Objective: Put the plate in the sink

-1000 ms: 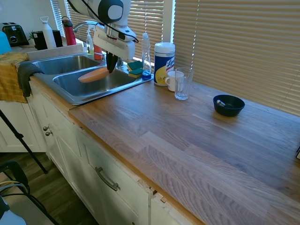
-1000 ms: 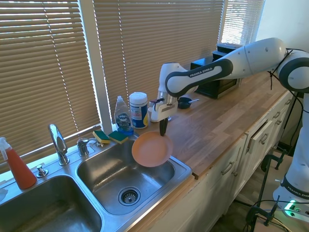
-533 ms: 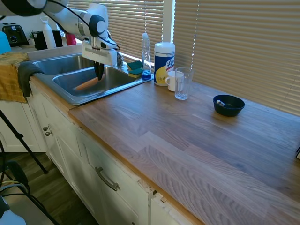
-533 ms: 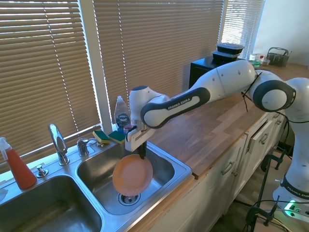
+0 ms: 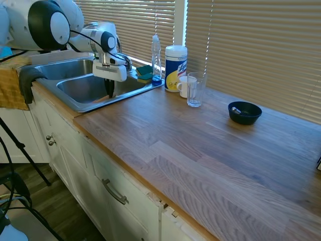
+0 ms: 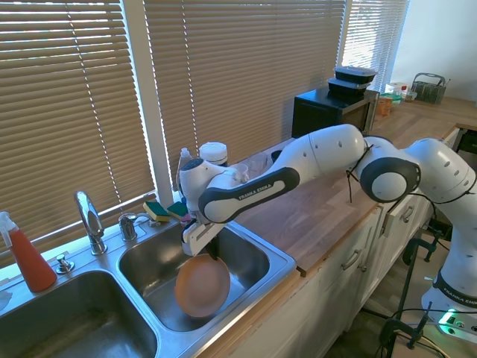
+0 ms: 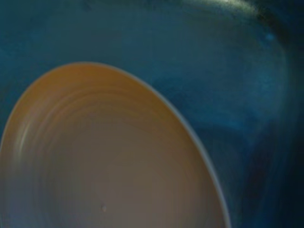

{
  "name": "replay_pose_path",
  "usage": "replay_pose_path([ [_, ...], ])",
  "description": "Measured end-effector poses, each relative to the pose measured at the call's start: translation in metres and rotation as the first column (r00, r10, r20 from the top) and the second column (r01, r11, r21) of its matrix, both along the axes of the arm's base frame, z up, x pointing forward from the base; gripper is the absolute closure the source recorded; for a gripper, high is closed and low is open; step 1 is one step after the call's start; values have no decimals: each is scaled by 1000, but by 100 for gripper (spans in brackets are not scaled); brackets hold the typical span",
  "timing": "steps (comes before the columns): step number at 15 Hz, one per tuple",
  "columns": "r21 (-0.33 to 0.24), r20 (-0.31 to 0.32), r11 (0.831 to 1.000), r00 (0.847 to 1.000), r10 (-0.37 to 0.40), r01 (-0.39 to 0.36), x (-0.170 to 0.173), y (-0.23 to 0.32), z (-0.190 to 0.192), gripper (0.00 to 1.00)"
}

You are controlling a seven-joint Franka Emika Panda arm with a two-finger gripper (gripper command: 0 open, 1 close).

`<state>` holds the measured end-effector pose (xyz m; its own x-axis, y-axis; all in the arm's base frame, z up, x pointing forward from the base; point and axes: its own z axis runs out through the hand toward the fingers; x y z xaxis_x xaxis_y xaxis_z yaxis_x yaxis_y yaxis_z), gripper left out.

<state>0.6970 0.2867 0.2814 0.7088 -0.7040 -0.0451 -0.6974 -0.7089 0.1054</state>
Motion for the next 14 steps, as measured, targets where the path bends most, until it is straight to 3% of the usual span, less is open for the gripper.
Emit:
replay_pose_path([
  [8,-8,3,1000,1000,-10,10,10,8,16,0],
  [14,20,80,999,996,-35,33,13,5,51,0],
])
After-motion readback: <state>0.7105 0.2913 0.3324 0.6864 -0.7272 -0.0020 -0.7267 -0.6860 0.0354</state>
